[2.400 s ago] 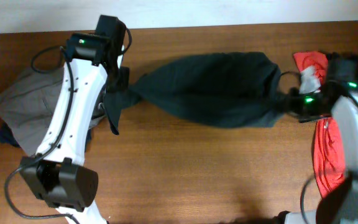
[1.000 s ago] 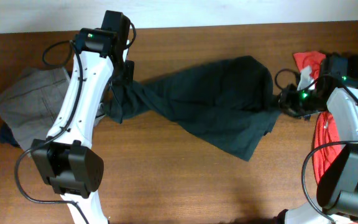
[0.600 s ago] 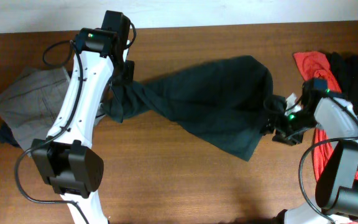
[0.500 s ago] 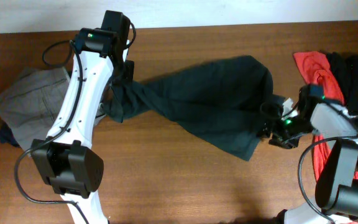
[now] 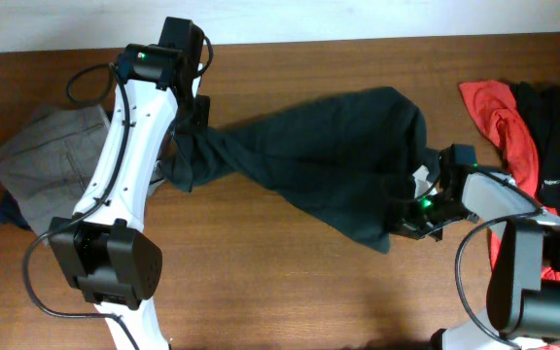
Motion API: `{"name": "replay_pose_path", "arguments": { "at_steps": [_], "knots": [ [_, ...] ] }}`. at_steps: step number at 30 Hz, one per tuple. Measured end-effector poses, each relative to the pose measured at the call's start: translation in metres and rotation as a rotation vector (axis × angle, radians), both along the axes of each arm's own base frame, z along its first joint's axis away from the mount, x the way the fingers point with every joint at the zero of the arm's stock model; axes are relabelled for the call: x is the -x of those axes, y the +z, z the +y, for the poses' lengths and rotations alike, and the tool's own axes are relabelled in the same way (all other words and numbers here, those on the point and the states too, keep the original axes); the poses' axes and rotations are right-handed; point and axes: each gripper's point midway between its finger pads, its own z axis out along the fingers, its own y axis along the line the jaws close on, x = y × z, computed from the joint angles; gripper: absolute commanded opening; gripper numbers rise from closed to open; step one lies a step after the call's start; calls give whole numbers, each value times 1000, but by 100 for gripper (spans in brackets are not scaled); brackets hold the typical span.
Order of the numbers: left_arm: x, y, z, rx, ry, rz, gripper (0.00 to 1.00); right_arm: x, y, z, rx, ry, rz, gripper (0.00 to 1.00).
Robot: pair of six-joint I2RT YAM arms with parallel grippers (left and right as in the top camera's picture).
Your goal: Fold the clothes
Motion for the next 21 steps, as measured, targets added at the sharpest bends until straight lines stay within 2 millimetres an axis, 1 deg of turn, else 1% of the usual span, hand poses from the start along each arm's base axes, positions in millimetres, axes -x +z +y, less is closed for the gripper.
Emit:
{"name": "replay_pose_path", "arguments": {
  "at_steps": [2,4,10,12,15,21],
  "knots": [
    [1,0,0,-1,0,6,0,-5,19,-3,3,0,-16,4],
    [2,-1,0,-2,0,10,0,-17,47,-9,15,-7,-70,4],
    [3,-1,1,-8,-19,16,0,-59,155,-45,107,-67,-353,6],
    [3,-1,1,-9,-22,17,0,-71,180,-55,135,-87,-434,6],
    [3,-1,1,-9,-22,17,0,-80,192,-64,162,-102,-485,6],
    [3,-1,1,-10,-22,18,0,-85,191,-71,199,-108,-498,6]
  ]
}}
